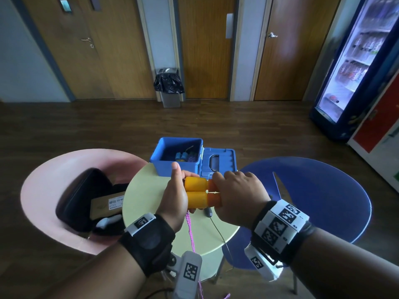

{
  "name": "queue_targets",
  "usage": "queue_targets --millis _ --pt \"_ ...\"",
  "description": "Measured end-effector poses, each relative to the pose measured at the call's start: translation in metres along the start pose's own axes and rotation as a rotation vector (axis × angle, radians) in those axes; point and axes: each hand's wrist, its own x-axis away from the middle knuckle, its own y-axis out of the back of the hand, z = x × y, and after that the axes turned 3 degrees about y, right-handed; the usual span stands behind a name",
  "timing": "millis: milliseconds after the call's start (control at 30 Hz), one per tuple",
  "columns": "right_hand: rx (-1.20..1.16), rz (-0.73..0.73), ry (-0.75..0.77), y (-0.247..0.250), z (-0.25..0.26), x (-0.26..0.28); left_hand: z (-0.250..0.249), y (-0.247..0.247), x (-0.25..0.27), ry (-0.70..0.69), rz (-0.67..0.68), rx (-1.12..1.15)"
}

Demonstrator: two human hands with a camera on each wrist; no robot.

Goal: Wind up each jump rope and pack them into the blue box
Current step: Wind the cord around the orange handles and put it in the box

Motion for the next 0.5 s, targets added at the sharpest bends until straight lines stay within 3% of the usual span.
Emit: queue_targets --millis 233,333,400,500 --pt "0.002 -0.032 -0.005 0.000 -0.005 0.001 0.002 0.001 -0.001 -0.015 0.037 -0.030" --pt "-0.143 0.009 -0.105 0.000 -0.009 0.003 -0.004 0.003 0.000 -0.045 0.117 -0.028" --pt "-0.471 0.097 -0.272 0.002 -0.014 0.003 -0.010 0.006 0.001 -0.106 0.099 -0.060" --pt "-1.334 0.146 -0.508 -0.001 -0.022 0.004 -0.011 0.012 0.000 -0.267 0.033 -0.191"
